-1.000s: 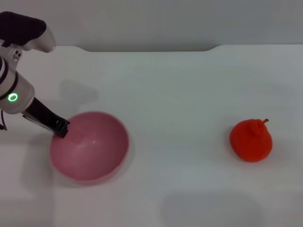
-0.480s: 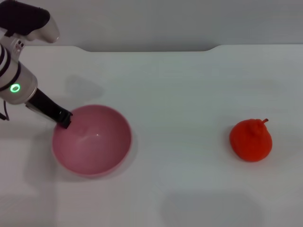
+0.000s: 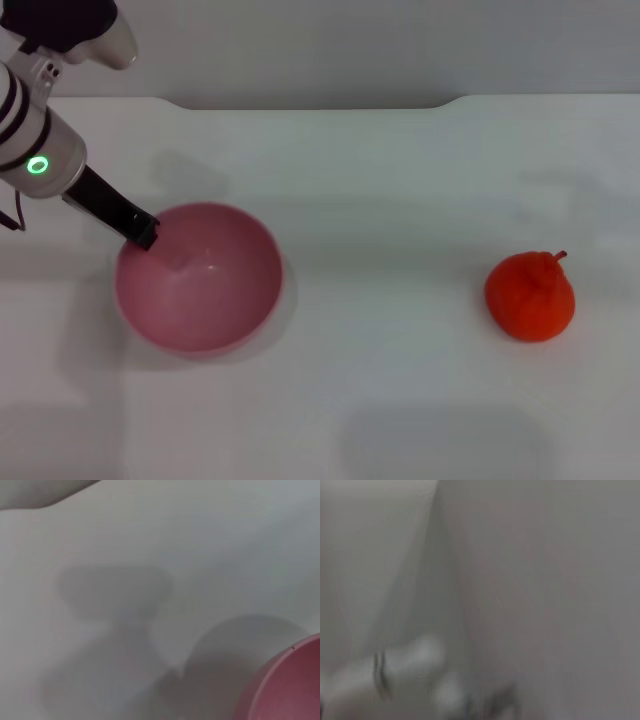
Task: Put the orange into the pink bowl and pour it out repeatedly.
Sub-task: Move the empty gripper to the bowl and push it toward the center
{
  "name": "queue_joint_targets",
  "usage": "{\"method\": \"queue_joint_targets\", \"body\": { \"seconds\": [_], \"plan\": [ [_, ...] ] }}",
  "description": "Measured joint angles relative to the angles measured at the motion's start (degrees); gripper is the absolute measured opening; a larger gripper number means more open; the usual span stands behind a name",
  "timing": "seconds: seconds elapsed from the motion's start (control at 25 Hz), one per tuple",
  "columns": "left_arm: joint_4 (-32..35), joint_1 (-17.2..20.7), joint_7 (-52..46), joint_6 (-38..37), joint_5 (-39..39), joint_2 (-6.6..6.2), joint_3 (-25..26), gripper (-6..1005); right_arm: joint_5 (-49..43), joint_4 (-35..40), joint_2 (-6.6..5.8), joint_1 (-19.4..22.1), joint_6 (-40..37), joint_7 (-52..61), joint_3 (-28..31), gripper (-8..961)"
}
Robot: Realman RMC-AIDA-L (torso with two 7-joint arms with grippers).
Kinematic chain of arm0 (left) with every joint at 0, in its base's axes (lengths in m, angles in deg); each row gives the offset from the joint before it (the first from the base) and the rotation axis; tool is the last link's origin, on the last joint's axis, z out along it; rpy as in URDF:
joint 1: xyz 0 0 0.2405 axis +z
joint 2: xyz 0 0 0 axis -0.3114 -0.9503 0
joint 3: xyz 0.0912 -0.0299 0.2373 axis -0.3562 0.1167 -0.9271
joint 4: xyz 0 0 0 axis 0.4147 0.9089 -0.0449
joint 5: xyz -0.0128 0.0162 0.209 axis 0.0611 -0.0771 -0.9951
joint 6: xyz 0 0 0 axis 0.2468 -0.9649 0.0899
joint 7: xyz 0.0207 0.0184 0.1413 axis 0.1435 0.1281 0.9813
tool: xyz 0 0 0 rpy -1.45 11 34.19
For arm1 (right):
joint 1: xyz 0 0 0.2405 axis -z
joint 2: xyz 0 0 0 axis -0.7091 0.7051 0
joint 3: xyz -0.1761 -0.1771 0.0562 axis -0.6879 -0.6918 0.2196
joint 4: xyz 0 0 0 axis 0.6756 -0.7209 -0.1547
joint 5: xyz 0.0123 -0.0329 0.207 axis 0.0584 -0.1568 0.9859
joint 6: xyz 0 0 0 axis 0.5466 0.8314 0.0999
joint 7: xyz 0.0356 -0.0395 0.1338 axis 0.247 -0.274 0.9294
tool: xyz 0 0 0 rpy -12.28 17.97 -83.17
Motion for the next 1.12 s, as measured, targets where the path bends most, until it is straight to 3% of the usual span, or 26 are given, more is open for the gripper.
{"method": "queue_joint_targets", "body": {
  "seconds": [0.16, 0.32, 0.36, 0.4, 0.56, 0.68, 0.76, 0.84, 1.12],
  "plan": [
    [0.00, -0.39, 0.26, -0.12, 0.00, -0.22, -0.01, 44, -22.22, 8.91, 0.51, -5.26, -3.80, 6.53, 0.38, 641],
    [0.03, -1.01, 0.39, -0.38, -0.02, -0.54, -0.12, 44, -44.91, 13.53, 3.02, -10.47, -3.68, 11.07, -2.95, 641],
    [0.11, -1.36, 0.67, -0.45, 0.01, -0.67, -0.05, 44, -54.22, 14.03, 5.43, -12.61, -2.41, 12.18, -4.22, 641],
    [0.16, -1.47, 0.74, -0.48, 0.00, -0.69, -0.03, 44, -54.22, 14.03, 5.43, -12.61, -2.41, 12.18, -4.22, 641],
    [1.36, -1.90, 0.93, -1.00, -0.05, -0.73, -0.01, 44, -68.46, 14.16, 11.31, -15.01, 1.03, 12.28, -5.33, 641],
    [2.01, -2.07, 0.95, -1.46, -0.07, -0.73, -0.01, 45, -76.48, 13.74, 15.04, -15.46, 4.37, 12.27, -6.07, 641],
    [2.78, -2.34, 0.95, -2.38, -0.15, -0.73, -0.01, 45, -79.54, 13.21, 16.72, -15.34, 6.40, 12.27, -7.12, 641],
    [2.93, -2.50, 0.95, -2.61, -0.29, -0.66, 0.00, 45, -80.56, 11.62, 17.46, -15.06, 8.04, 12.75, -8.62, 640],
    [3.07, -3.18, 0.95, -3.42, -1.52, -0.19, -0.14, 45, -81.21, 5.94, 17.57, -14.97, 11.03, 14.18, -10.56, 639]
  ]
}}
